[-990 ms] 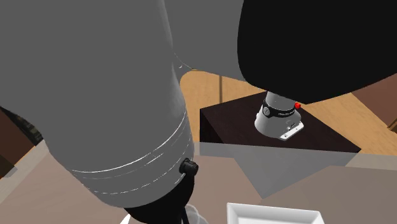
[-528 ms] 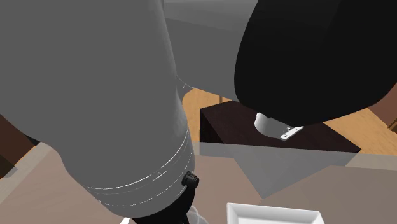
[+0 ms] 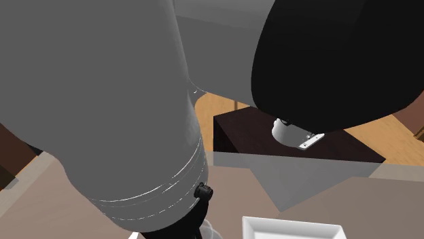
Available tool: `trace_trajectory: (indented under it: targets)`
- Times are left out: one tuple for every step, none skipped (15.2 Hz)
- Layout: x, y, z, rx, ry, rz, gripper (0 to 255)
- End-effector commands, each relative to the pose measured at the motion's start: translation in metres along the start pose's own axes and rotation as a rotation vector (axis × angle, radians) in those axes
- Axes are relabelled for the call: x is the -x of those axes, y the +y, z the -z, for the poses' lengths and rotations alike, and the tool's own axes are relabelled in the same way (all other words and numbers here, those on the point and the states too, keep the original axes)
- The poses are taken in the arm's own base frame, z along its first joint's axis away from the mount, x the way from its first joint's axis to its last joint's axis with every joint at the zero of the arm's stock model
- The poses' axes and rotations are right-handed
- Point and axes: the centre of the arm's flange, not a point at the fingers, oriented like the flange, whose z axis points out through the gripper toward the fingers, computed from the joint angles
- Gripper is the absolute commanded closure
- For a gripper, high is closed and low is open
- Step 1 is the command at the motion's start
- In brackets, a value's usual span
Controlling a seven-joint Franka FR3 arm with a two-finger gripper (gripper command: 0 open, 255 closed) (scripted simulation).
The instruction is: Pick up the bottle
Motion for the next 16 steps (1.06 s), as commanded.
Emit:
trace_trajectory:
  targets:
    - [0.001,0.0,0.008,0.0,-0.001,0.0,255]
    - [0.001,0.0,0.013,0.0,-0.001,0.0,255]
    - [0.002,0.0,0.018,0.0,-0.001,0.0,255]
    - [0.003,-0.001,0.024,0.0,-0.001,0.0,255]
    - [0.003,-0.001,0.029,0.0,-0.001,0.0,255]
    - [0.004,-0.001,0.034,0.0,-0.001,0.0,255]
    - [0.004,-0.001,0.039,0.0,-0.001,0.0,255]
    - [0.005,-0.001,0.045,0.0,-0.001,0.0,255]
    - [0.006,-0.001,0.05,0.0,-0.001,0.0,255]
    - [0.006,-0.001,0.055,0.0,-0.001,0.0,255]
    - [0.007,-0.002,0.06,0.0,-0.001,0.0,255]
    - [0.007,-0.002,0.066,0.0,-0.001,0.0,255]
    - [0.008,-0.002,0.071,0.0,-0.001,0.0,255]
    - [0.008,-0.002,0.076,0.0,-0.001,0.0,255]
    - [0.009,-0.002,0.077,0.0,0.0,0.0,255]
    - [0.009,-0.002,0.077,0.0,0.0,0.0,255]
